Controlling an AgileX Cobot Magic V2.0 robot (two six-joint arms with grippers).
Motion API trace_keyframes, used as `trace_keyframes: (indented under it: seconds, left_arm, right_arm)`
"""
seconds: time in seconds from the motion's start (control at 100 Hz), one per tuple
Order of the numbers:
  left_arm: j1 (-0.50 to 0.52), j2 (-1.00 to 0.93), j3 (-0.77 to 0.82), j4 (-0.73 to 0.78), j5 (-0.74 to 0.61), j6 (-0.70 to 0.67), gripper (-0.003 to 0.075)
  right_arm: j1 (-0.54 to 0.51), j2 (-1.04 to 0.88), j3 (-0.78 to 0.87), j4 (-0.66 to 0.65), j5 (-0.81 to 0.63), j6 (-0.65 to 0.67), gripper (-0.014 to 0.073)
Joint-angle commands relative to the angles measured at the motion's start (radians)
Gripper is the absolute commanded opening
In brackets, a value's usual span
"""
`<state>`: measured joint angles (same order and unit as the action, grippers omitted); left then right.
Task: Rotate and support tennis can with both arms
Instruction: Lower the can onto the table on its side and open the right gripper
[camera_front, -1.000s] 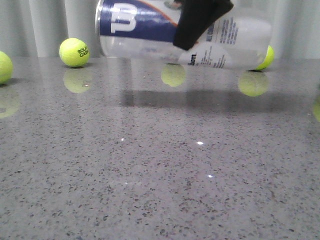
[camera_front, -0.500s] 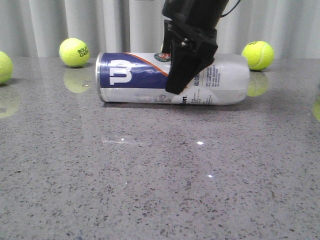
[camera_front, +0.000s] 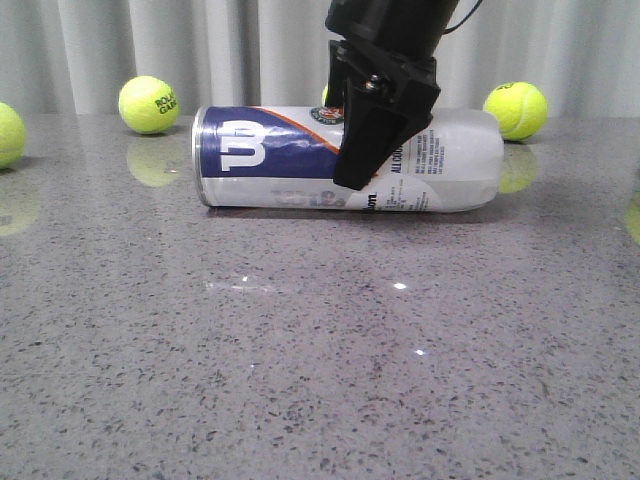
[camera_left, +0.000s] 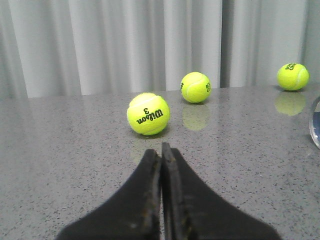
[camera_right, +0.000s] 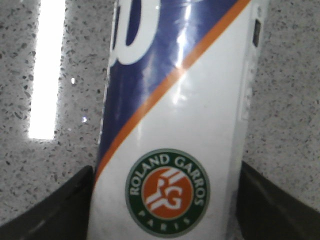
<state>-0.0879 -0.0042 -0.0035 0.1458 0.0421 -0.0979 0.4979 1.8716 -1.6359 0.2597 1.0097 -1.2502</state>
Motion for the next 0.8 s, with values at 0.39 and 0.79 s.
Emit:
trace_keyframes:
  seconds: [0.39, 0.79]
  left_arm:
    - [0.004, -0.039, 0.048, -0.002, -0.082, -0.01, -0.0021]
    - [0.004, -0.039, 0.048, -0.002, -0.082, -0.01, -0.0021]
  right_arm:
    - [-0.001, -0.05, -0.035, 0.029, -0.001, 0.023, 0.0647]
    - [-0.002, -0.095, -0.035, 0.029, -0.001, 0.023, 0.0647]
